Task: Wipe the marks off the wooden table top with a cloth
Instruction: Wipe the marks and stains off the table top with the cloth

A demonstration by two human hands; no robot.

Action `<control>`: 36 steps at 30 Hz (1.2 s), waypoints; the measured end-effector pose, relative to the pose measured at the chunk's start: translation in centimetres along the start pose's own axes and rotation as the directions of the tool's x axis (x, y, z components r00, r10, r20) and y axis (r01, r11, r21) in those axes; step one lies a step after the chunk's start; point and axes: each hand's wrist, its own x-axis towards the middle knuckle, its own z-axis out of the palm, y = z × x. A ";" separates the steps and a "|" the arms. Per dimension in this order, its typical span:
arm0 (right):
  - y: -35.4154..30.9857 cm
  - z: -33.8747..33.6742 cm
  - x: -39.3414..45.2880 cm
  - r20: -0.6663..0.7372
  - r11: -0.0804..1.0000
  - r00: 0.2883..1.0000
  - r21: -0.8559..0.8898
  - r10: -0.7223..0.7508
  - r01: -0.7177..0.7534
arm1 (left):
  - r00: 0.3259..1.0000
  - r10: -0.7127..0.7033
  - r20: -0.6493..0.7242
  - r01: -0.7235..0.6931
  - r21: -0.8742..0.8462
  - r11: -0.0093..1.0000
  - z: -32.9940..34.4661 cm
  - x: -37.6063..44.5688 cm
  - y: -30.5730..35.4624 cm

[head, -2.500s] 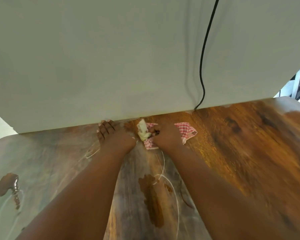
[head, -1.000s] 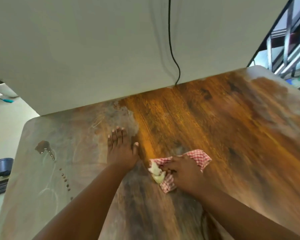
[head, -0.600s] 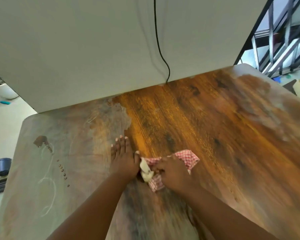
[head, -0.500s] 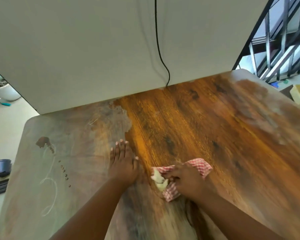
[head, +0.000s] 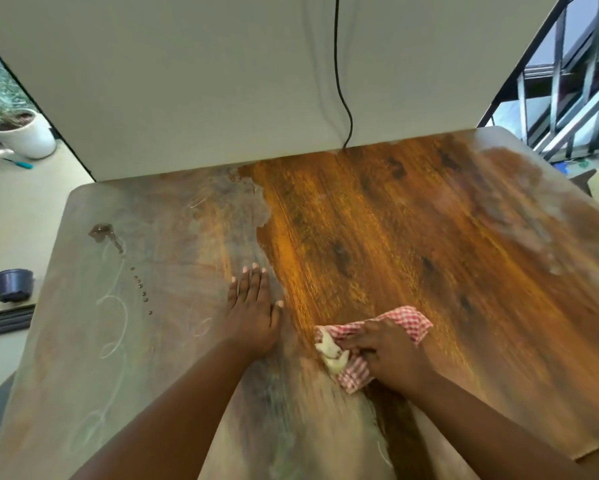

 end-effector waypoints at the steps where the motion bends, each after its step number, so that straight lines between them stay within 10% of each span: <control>1: 0.4 -0.3 0.2 -0.003 0.999 0.999 -0.004 0.048 -0.048 | 1.000 0.002 -0.007 -0.002 0.008 1.000 -0.1 -0.4 0.2; 5: -1.1 0.8 4.0 -0.131 0.975 0.971 -0.068 0.200 -0.210 | 1.000 0.023 -0.001 -0.023 0.022 0.999 0.3 -2.2 1.4; 12: -3.4 2.7 -3.7 0.051 0.992 0.992 -0.045 -0.113 0.115 | 1.000 -0.019 -0.009 0.019 0.029 0.999 0.6 -5.0 2.6; 19: -3.0 1.9 -3.9 -0.021 0.996 0.996 -0.027 0.090 -0.090 | 0.999 -0.017 -0.032 0.019 0.051 0.999 0.3 -9.0 3.7; 26: -4.0 1.1 -12.2 0.308 0.996 0.950 -0.060 -0.049 0.070 | 0.999 0.038 0.010 -0.039 0.127 0.991 -0.8 -12.6 5.2; 33: -7.0 1.5 -11.1 0.105 0.987 0.990 -0.137 0.098 -0.084 | 0.992 0.127 0.023 -0.129 0.170 0.977 -1.4 -14.2 5.6; 36: -8.6 2.7 -12.7 0.251 0.995 0.968 -0.104 0.020 0.006 | 0.986 0.166 0.016 -0.167 0.135 0.977 -0.7 -15.5 6.1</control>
